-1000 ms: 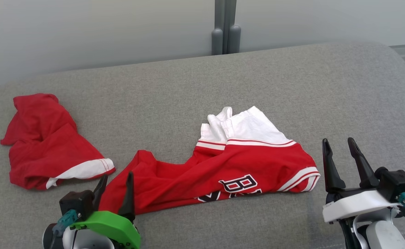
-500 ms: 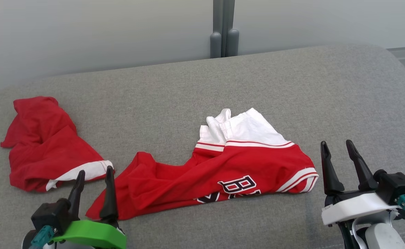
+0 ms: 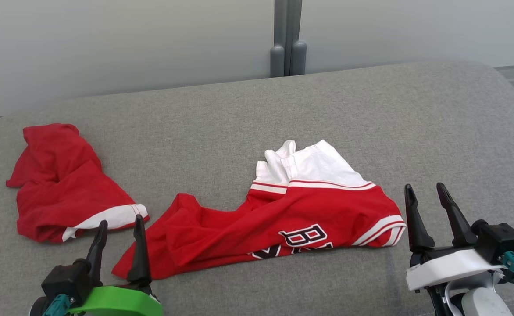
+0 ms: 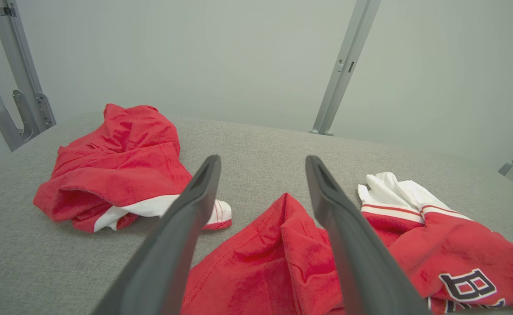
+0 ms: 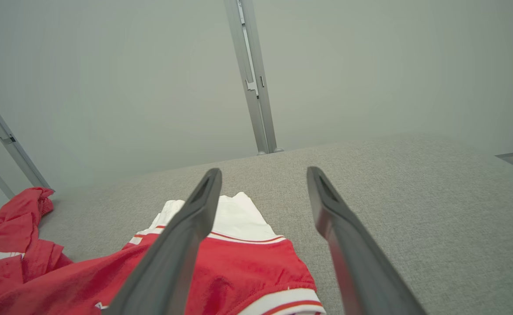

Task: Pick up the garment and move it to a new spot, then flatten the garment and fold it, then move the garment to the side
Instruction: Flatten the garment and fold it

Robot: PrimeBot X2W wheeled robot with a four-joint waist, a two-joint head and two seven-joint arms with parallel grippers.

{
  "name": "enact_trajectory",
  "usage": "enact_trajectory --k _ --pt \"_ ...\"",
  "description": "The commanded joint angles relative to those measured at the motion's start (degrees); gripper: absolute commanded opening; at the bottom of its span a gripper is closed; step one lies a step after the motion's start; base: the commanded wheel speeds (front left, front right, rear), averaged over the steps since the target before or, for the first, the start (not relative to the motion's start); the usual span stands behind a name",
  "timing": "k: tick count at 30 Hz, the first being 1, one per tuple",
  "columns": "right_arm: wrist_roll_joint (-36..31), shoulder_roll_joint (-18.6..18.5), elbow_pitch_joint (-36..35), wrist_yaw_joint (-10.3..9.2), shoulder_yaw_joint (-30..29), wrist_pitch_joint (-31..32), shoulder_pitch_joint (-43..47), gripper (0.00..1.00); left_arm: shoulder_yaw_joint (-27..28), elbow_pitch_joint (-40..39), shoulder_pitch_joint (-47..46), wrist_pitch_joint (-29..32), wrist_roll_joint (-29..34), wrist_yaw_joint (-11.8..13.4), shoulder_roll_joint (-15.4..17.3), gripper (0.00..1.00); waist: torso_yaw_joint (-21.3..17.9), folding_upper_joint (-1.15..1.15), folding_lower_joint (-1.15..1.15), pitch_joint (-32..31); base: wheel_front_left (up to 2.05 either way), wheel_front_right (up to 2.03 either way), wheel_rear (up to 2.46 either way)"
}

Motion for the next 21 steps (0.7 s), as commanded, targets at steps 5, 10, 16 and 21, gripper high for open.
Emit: enact_trajectory --k 5,10,16,21 --pt "0.31 -0.19 0.02 -0.04 0.39 -0.23 -0.16 1.00 -0.37 0.69 -1.16 1.09 -0.16 -0.46 0.45 1.00 -0.64 0.00 0.00 0.06 0.00 0.00 0.00" --pt "0.44 -0.08 0.43 -0.04 0.54 -0.23 -0.37 1.00 -2.13 2.04 -3.45 5.78 -0.93 -1.39 1.31 1.00 -0.87 0.00 0.00 0.17 0.00 0.00 0.00" --pt "0.42 0.08 0.69 -0.04 0.69 -0.24 -0.72 1.00 -4.12 4.81 -8.21 14.97 -2.68 -2.75 2.13 1.00 -1.21 0.00 0.00 0.15 0.00 0.00 0.00" --pt "0.58 0.22 1.03 -0.04 1.30 -0.24 -1.19 1.00 -6.10 10.09 -14.34 24.94 -5.21 -4.86 2.66 1.00 -2.06 0.00 0.00 0.40 0.00 0.00 0.00"
